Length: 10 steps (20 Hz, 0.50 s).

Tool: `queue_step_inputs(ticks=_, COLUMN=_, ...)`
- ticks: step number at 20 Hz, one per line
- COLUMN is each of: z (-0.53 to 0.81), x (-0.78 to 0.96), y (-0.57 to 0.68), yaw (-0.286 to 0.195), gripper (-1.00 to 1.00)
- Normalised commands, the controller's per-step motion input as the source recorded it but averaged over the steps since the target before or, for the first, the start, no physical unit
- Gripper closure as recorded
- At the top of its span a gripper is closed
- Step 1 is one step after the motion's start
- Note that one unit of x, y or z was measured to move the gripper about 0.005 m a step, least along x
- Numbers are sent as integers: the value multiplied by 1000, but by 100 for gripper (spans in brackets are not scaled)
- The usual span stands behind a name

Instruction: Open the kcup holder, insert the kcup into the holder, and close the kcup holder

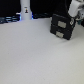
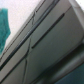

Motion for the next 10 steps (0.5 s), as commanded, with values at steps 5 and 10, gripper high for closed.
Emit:
queue_step_inputs(ticks=5, z=311, x=7, y=42, yaw=-17, gripper=-100)
queue_step_inputs(ticks=10, z=45, x=8, y=-29, yaw=-16, gripper=-100)
